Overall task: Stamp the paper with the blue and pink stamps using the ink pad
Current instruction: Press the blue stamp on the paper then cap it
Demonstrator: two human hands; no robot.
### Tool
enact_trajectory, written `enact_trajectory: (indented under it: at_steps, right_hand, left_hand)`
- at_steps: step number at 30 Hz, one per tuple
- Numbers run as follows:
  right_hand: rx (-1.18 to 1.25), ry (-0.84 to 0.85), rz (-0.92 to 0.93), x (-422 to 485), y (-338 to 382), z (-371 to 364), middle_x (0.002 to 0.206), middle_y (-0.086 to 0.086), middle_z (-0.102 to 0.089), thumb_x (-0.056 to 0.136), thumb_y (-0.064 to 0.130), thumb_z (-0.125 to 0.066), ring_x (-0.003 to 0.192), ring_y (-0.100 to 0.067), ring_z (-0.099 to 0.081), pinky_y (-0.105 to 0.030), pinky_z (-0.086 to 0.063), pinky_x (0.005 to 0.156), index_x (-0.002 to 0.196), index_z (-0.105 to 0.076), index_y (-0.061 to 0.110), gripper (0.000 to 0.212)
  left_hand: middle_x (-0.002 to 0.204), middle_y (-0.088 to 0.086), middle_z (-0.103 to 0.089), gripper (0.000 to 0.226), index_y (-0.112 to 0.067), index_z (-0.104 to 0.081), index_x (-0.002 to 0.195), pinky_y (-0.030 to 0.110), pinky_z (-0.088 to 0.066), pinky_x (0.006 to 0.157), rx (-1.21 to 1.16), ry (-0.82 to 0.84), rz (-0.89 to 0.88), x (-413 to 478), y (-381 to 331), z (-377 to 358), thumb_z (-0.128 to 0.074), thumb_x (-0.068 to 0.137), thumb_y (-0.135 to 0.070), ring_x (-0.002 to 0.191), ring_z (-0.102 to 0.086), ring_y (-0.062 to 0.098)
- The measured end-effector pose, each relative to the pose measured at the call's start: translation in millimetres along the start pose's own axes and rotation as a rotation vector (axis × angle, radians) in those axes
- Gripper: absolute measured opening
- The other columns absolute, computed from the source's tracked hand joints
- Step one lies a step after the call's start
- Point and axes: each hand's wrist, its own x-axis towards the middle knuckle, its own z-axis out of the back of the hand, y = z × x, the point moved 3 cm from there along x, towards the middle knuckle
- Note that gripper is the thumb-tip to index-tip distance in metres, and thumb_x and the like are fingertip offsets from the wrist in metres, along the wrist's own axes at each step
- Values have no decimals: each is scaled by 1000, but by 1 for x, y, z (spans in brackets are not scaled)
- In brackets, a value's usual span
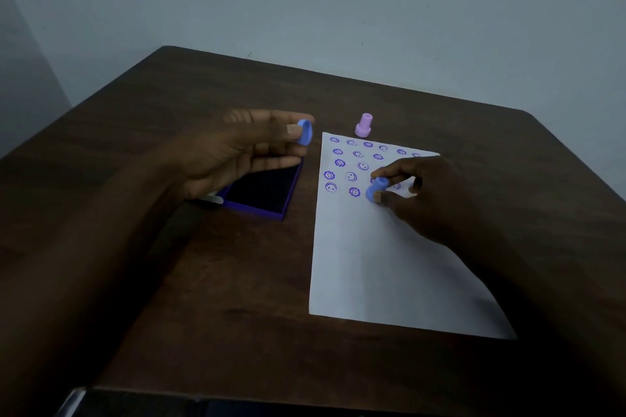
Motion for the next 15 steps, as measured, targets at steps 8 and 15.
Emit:
enact_trajectory:
  at_steps: [8, 15]
  right_hand:
    - [2, -18, 13, -1, 0, 0, 91, 15, -78, 78, 34, -81, 70, 17, -54, -12, -33, 64, 96, -79, 30, 19]
    - [-4, -14, 37, 1, -1, 0, 87, 16, -77, 77, 35, -82, 71, 28, -49, -3, -32, 63, 95, -78, 32, 18]
  left_hand:
    - [62, -13, -77, 30, -15, -64, 93, 12, -57, 59, 29, 140, -32, -7, -12, -24, -43, 101, 4, 62, -74, -2]
    - [77, -8, -79, 24, -7, -65, 114, 18, -61, 70, 19, 102, -2, 4, -1, -12, -48, 101, 2, 70, -76, 2]
